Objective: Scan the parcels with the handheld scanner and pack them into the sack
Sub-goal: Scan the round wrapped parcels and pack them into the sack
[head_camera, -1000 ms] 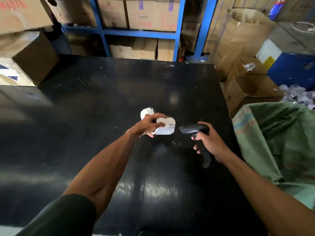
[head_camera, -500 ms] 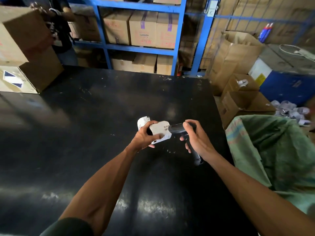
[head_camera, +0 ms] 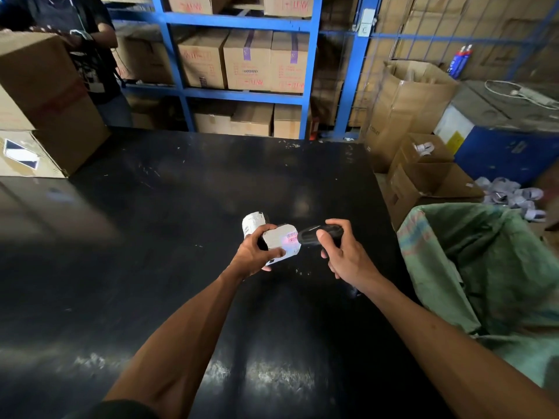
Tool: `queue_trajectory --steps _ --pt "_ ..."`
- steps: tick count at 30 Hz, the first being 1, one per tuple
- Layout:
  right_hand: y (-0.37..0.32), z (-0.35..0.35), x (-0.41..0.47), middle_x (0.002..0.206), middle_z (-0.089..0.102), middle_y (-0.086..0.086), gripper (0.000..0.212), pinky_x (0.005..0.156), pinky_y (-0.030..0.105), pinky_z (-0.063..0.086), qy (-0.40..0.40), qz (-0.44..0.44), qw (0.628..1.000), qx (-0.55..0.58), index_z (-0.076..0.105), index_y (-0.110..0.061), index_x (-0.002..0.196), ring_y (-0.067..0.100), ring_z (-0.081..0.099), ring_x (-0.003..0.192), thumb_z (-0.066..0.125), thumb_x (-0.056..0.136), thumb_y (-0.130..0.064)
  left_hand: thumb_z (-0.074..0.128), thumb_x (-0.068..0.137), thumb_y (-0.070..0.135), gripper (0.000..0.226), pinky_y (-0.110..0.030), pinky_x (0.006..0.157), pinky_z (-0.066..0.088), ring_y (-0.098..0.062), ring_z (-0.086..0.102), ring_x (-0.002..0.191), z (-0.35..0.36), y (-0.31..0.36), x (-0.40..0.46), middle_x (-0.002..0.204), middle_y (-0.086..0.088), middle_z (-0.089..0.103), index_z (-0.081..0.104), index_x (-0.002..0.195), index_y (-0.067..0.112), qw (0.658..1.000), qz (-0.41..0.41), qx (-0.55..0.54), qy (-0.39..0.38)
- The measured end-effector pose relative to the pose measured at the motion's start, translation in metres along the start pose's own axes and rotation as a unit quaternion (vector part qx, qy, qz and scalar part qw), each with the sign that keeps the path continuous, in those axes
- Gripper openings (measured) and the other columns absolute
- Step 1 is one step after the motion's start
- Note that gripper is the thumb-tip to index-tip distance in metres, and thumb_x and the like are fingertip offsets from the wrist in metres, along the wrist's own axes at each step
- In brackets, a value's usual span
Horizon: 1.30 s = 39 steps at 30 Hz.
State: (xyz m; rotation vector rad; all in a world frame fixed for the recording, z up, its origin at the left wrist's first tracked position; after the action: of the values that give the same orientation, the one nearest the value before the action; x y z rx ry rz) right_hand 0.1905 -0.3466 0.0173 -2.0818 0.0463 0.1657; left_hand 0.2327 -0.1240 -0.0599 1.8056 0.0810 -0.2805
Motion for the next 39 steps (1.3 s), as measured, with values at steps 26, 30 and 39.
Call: queue_trajectory --steps 26,30,39 --pt "0.100 0.134 -0.014 0.124 0.068 0.018 0.064 0.096 0.039 0.050 -0.067 0.164 0.972 -0.157 0.044 -0.014 0.137 0.038 0.064 0.117 0.076 0.086 -0.037 0.086 0.062 0.040 0.067 -0.039 0.053 0.062 -0.026 0.061 0.108 -0.047 -0.057 -0.070 0.120 -0.008 0.054 0.059 0.123 0.051 0.993 -0.012 0.045 0.112" --pt "0.100 0.129 -0.018 0.132 0.063 0.016 0.072 0.100 0.042 0.051 -0.082 0.153 0.967 -0.185 0.034 -0.019 0.147 0.038 0.062 0.120 0.067 0.089 -0.046 0.087 0.066 0.038 0.065 -0.041 0.058 0.063 -0.023 0.060 0.108 -0.042 -0.045 -0.077 0.118 -0.003 0.049 0.059 0.123 0.052 0.991 0.012 0.058 0.124" --pt "0.076 0.032 -0.019 0.137 0.062 0.001 0.073 0.104 0.034 0.043 -0.003 0.165 0.979 0.120 0.042 -0.024 0.150 0.023 0.057 0.128 0.056 0.091 -0.066 0.088 0.072 0.038 0.087 -0.031 0.098 0.051 -0.010 0.058 0.116 0.076 0.009 -0.053 0.132 0.000 0.051 0.043 0.146 0.040 0.983 0.051 0.027 0.173"
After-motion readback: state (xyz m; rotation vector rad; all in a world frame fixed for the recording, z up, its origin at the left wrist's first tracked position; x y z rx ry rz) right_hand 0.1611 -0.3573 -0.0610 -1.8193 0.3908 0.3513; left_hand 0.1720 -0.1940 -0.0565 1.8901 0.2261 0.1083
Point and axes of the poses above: each hand's wrist, its own x-axis towards the middle knuckle, its own z-axis out of the palm, y = z × x, the point moved 10 cm from there along x, towards the middle knuckle
